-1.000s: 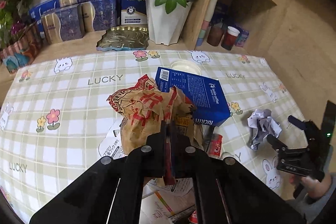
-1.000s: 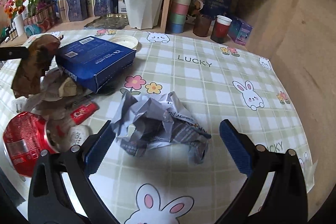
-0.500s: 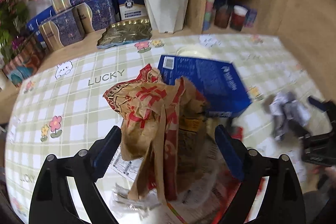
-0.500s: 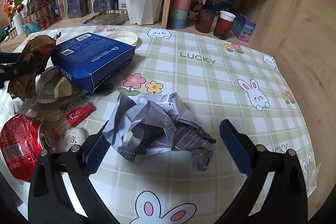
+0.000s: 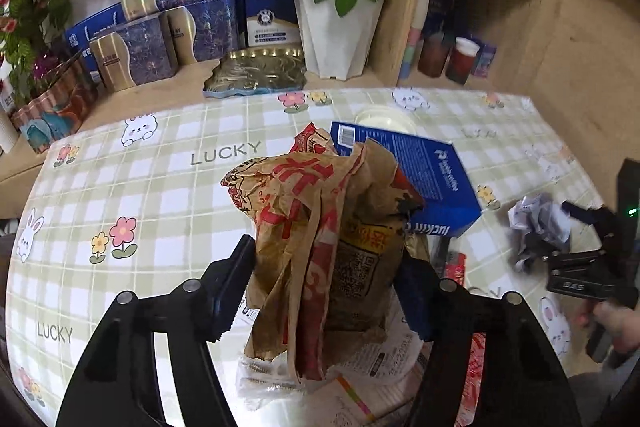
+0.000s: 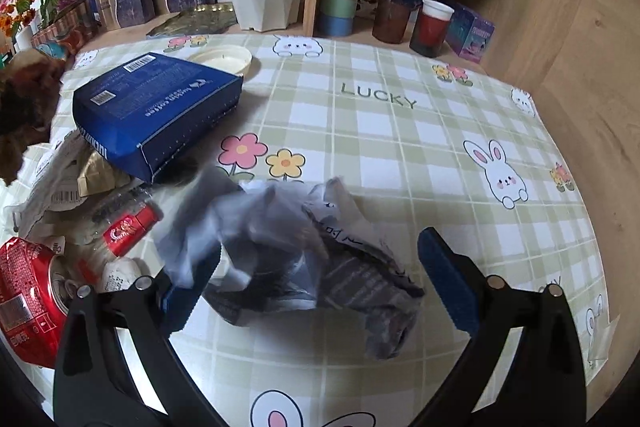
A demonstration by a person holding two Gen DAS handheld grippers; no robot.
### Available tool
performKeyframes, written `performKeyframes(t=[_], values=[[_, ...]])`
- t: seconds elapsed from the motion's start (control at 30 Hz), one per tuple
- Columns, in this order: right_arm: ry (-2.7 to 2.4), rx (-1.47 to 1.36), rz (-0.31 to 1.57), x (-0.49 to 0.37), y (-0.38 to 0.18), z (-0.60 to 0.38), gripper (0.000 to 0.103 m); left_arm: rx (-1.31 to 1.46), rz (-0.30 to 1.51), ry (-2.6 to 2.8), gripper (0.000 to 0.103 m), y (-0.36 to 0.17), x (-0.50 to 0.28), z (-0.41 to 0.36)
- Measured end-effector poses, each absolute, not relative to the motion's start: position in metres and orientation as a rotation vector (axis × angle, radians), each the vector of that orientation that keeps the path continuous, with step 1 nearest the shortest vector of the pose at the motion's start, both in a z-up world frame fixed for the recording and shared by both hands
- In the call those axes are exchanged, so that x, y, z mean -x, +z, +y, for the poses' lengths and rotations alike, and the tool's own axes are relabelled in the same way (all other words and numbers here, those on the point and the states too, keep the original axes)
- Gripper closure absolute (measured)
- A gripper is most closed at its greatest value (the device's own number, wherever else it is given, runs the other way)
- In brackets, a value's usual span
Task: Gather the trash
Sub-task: 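Carry the paper bag and foil with both tools over the brown bin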
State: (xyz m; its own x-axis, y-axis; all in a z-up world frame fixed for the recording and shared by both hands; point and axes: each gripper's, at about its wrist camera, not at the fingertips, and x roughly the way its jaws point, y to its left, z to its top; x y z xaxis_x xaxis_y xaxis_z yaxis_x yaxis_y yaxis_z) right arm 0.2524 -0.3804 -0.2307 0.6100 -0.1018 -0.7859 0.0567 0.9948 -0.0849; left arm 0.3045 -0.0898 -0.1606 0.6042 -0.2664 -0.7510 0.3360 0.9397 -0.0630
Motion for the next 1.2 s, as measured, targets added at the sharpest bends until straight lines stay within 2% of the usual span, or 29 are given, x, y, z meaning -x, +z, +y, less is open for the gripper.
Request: performKeyframes(t=[0.03, 0.07, 0.1, 0.13, 0.17, 1.2], values=[[-0.082, 0.05, 0.914, -0.252, -0.231, -0.381, 0.035, -0.072, 0.848, -0.354, 0.038, -0.156, -0.302, -0.086], [-0.065, 0.039, 0.921, -0.251, -0.229, -0.382, 0.035, -0.062, 0.846, -0.358, 0.038, -0.153, -0.3, -0.084], [-0.067, 0.034, 0.913, -0.249, -0.227, -0.383, 0.042, -0.054, 0.842, -0.363, 0.038, -0.149, -0.297, -0.082], [-0.058, 0.022, 0.905, -0.246, -0.224, -0.384, 0.057, -0.05, 0.836, -0.367, 0.038, -0.146, -0.294, -0.08], [-0.05, 0.015, 0.897, -0.244, -0.221, -0.384, 0.058, -0.047, 0.828, -0.372, 0.038, -0.142, -0.29, -0.078], [0.069, -0.062, 0.742, -0.119, -0.121, -0.322, 0.061, -0.057, 0.684, -0.407, 0.037, -0.076, -0.133, -0.039]])
